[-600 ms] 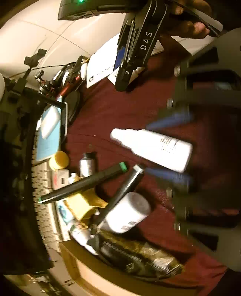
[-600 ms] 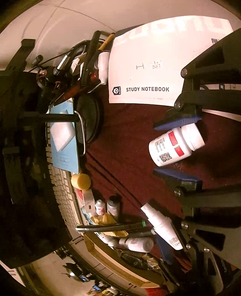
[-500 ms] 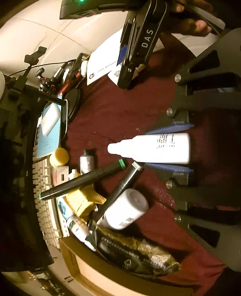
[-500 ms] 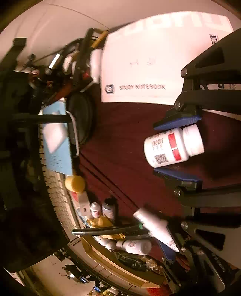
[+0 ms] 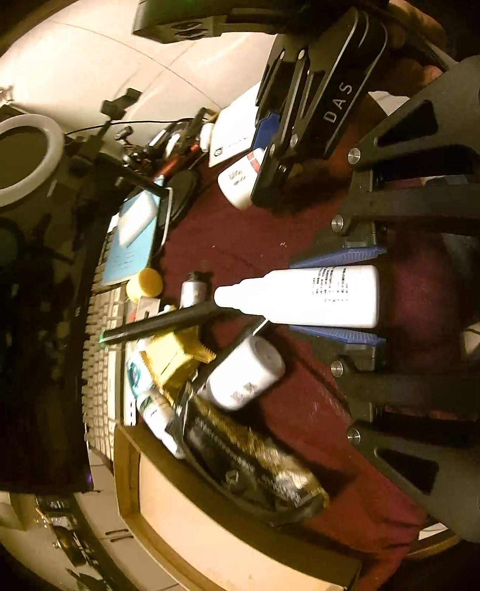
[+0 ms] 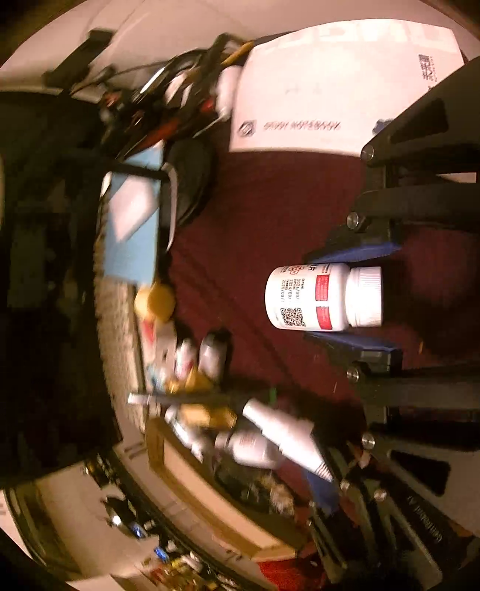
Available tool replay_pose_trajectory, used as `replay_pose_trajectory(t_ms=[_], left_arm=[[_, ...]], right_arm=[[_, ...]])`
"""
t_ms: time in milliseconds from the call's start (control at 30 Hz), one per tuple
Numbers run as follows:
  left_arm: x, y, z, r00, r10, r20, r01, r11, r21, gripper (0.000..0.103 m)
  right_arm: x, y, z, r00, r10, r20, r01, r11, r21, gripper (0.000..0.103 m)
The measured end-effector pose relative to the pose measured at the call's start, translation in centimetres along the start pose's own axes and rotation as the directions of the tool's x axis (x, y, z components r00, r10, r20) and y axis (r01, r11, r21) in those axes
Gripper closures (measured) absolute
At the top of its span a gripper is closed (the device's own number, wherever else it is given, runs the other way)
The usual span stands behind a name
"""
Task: Organize objects
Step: 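Lift the white spray bottle with the left tool while the right tool lifts the white pill bottle, then carry both bottles over the cardboard tray and open both tools to drop them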
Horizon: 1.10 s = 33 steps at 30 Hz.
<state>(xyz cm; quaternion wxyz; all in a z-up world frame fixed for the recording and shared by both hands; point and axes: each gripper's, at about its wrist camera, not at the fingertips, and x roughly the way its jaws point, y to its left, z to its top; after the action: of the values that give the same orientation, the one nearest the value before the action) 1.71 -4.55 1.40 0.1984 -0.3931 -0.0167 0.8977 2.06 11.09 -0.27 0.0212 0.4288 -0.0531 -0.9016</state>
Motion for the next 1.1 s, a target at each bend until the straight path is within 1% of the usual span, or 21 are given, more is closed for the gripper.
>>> replay_pose_trajectory(t_ms=[33,167,233,300,367,467,500,700,833,1033,1100], left_arm=[[-0.8,0.4,0.0,1.000,-0.004,0.020,0.005,1.000,-0.012,0.074],[-2.9,1.8,0.4,0.999,0.003,0.047,0.000,0.998,-0.061,0.074],[-4.0,2.9,0.6,0.997,0.036,0.072,-0.029,0.996,-0.089,0.074],[-4.7,3.9,0.8,0.994,0.071,0.080,-0.061,0.991,-0.123,0.074],[-5.4,4.8,1.1,0.992,0.079,0.094,-0.064,0.986,-0.153,0.074],[-6.6,6.2,1.1,0.987,0.114,0.114,-0.091,0.977,-0.192,0.074],[-6.6,6.5,1.3,0.988,0.113,0.109,-0.089,0.975,-0.202,0.074],[-7.5,9.5,1.4,0.981,0.171,0.089,-0.143,0.955,-0.259,0.074],[-8.8,11.4,1.8,0.973,0.203,0.107,-0.165,0.942,-0.292,0.074],[-9.0,15.6,2.7,0.964,0.246,0.104,-0.192,0.909,-0.369,0.074],[-8.8,17.0,2.9,0.963,0.250,0.103,-0.192,0.900,-0.391,0.074]], right_arm=[[-0.2,0.5,0.3,1.000,0.008,0.005,-0.008,1.000,-0.010,0.069],[-1.1,2.6,1.2,0.998,0.045,0.039,-0.043,0.998,-0.039,0.069],[-1.5,3.5,1.5,0.996,0.069,0.050,-0.066,0.996,-0.058,0.069],[-1.5,4.6,1.8,0.994,0.103,0.045,-0.100,0.992,-0.074,0.069],[-1.4,5.7,1.9,0.991,0.127,0.040,-0.123,0.988,-0.090,0.069],[-1.2,7.6,2.3,0.985,0.171,0.027,-0.166,0.978,-0.129,0.069],[-1.2,8.3,2.5,0.983,0.184,0.025,-0.179,0.974,-0.139,0.069],[-0.8,11.6,3.7,0.970,0.241,0.016,-0.234,0.955,-0.184,0.069],[-0.3,13.1,4.5,0.963,0.269,-0.005,-0.265,0.944,-0.197,0.069],[1.1,16.3,6.2,0.948,0.317,-0.036,-0.317,0.922,-0.224,0.069],[1.8,17.4,6.7,0.945,0.324,-0.044,-0.325,0.915,-0.238,0.069]])
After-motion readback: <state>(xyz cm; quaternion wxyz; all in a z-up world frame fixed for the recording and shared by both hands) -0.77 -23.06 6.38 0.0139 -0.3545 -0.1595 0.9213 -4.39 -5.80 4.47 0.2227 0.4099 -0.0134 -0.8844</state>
